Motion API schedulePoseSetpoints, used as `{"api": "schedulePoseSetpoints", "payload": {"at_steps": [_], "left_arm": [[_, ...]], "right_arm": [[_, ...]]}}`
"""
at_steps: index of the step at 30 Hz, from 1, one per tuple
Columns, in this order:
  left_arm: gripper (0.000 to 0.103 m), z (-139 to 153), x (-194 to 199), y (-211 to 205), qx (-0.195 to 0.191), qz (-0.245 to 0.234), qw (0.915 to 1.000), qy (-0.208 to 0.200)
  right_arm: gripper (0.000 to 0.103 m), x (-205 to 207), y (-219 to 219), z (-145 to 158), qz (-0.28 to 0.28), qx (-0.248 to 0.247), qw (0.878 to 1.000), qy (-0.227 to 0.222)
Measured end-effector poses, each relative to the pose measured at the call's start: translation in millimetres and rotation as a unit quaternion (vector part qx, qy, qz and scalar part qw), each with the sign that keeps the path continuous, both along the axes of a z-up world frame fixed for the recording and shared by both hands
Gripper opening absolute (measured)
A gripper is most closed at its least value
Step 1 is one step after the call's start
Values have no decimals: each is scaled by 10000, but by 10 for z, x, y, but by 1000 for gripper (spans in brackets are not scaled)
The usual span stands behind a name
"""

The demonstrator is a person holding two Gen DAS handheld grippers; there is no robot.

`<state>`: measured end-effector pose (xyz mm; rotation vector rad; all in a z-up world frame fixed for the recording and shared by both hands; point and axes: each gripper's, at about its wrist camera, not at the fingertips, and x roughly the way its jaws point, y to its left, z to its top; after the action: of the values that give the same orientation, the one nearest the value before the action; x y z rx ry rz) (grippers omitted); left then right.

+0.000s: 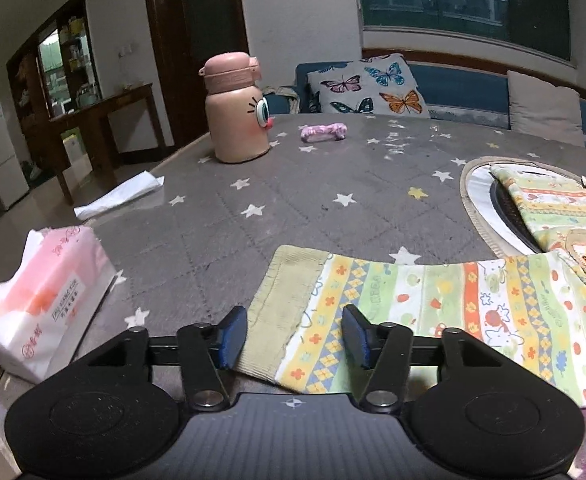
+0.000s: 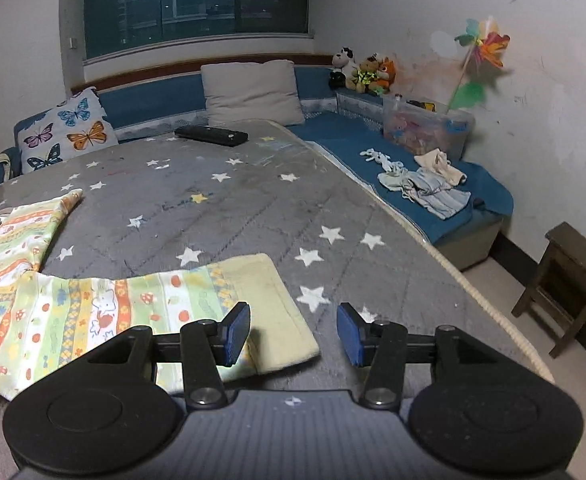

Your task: Fold clothes

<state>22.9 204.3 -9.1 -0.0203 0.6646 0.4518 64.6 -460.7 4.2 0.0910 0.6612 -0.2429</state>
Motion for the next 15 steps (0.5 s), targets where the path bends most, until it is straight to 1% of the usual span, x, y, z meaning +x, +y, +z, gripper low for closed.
{"api": "schedulePoseSetpoints", "payload": {"at_steps": [2,5,7,8,10,11,12,13,14,15], "left_arm": [[52,-6,10,10,136,79,9999,7],[55,-9,17,35,242,185,9995,21],[68,-8,20,55,257,240,9994,38],[69,-9,21,68,257,280,9993,45],[69,-11,16,101,205,288,9994,38],[67,-12,11,118,162,257,9995,26],[60,-12,5,122,135,182,9997,11],[53,-11,6,113,152,111,9998,8],[50,-11,9,101,181,39,9998,9],[40,-13,24,67,269,-32,9996,30]], "right_arm": [[49,-13,-14,-8,-17,45,10000,1],[49,-21,-31,-15,-38,96,9999,4],[49,-15,-50,-29,-43,123,9999,32],[49,-2,-57,-42,-56,124,9999,52],[49,29,-64,-69,-109,113,9998,107],[48,51,-74,-94,-127,149,9997,156],[47,61,-78,-113,-132,200,9996,170],[43,62,-71,-113,-117,216,9996,166],[38,61,-63,-110,-99,223,9996,159],[25,62,-47,-107,-39,248,9995,165]]}}
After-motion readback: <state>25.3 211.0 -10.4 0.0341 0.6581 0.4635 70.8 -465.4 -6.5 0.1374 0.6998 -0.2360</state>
